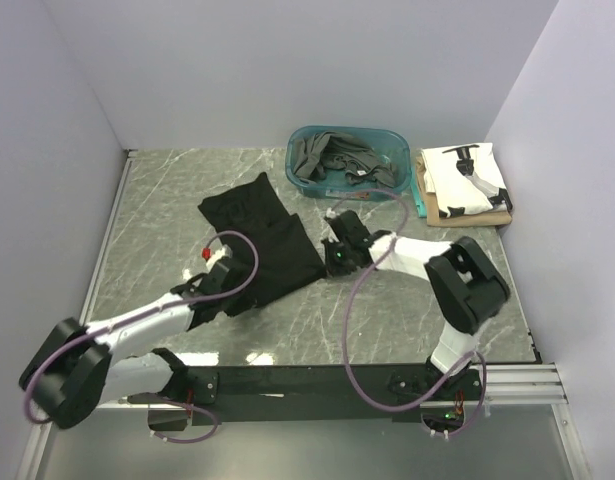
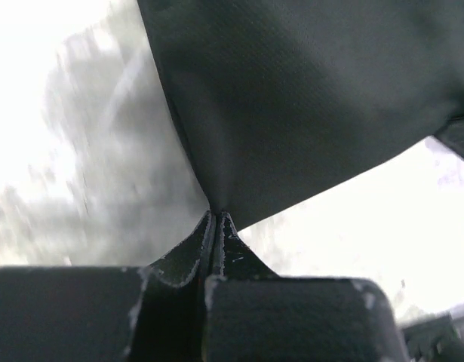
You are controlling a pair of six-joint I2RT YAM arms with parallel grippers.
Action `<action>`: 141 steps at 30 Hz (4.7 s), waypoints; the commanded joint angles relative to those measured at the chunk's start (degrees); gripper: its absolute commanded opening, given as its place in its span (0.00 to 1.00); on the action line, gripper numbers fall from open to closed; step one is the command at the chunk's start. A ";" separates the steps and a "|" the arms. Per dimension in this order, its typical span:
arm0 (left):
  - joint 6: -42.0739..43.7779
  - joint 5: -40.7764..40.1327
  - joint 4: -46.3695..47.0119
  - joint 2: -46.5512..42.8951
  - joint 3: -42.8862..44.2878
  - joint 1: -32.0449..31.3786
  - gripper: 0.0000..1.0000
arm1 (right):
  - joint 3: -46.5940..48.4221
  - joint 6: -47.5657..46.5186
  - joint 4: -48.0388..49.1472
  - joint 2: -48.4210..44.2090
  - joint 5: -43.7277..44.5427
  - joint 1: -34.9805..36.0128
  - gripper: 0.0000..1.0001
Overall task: Fold and stack the t-shirts
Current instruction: Fold the tshirt
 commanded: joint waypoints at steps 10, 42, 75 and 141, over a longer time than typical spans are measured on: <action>-16.29 -2.45 -6.79 -16.89 -5.54 -20.49 0.01 | -16.91 6.50 -12.00 -19.83 4.42 6.12 0.00; -11.21 -26.90 -21.31 -12.87 20.38 -11.83 0.01 | 17.34 0.71 -27.12 -20.65 12.07 3.50 0.00; -15.85 -27.77 -24.98 -12.87 24.86 -1.96 0.01 | 30.72 -6.24 -21.06 -11.40 -24.19 -1.43 0.00; 4.17 -17.85 -6.27 33.53 48.42 23.44 0.02 | 64.64 -7.20 -18.68 31.92 -14.74 -14.00 0.11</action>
